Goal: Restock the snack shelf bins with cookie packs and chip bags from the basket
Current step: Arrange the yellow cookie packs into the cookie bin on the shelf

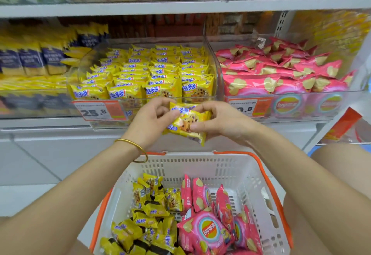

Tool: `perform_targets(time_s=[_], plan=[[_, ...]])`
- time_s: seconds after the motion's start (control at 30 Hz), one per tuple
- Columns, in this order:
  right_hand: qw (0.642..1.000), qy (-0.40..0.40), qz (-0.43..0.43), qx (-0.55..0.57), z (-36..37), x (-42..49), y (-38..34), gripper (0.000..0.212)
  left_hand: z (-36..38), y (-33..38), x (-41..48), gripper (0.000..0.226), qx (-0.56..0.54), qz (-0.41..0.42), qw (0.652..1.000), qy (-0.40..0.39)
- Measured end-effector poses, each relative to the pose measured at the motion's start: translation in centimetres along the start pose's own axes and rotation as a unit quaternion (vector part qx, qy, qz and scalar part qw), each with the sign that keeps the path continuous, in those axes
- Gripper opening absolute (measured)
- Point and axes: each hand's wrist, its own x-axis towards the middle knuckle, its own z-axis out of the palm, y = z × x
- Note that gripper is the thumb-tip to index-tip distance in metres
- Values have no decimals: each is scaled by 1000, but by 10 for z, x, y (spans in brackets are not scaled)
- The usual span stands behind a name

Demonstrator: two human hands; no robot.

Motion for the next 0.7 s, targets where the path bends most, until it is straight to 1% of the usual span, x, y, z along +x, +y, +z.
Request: perform_targets(time_s=[0.1,0.17,0.2,0.23,0.3,0.37,0.47,0.5,0.57,0.63,0.7], plan=[[998,45,-45,-6,7,17,-38,33,-24,14,7,23,4,39,993,113],[993,88,-78,-11,12,41,-64,36,-49,19,16,26,74,72,976,190],[990,107,-94,-18,14,57,-76,36,-62,19,22,28,138,84,964,212],[986,124,-108,-28,18,76,-86,36,-75,14,28,30,217,89,948,216],[980,147,-123,-63,27,122,-101,36,-97,1,39,35,362,77,910,185],[969,167,-130,-127,36,171,-110,42,-110,-13,46,48,450,62,880,138],[950,184,-145,-206,47,238,-121,48,-117,-27,53,65,496,38,861,104],[946,182,-146,-227,50,258,-124,48,-117,-31,55,69,501,37,860,96],[925,178,-152,-300,52,290,-126,50,-118,-37,57,78,496,47,862,95],[909,178,-166,-337,54,315,-124,49,-119,-42,60,78,485,59,867,103],[902,175,-185,-348,56,335,-121,43,-120,-47,62,70,482,75,865,113]])
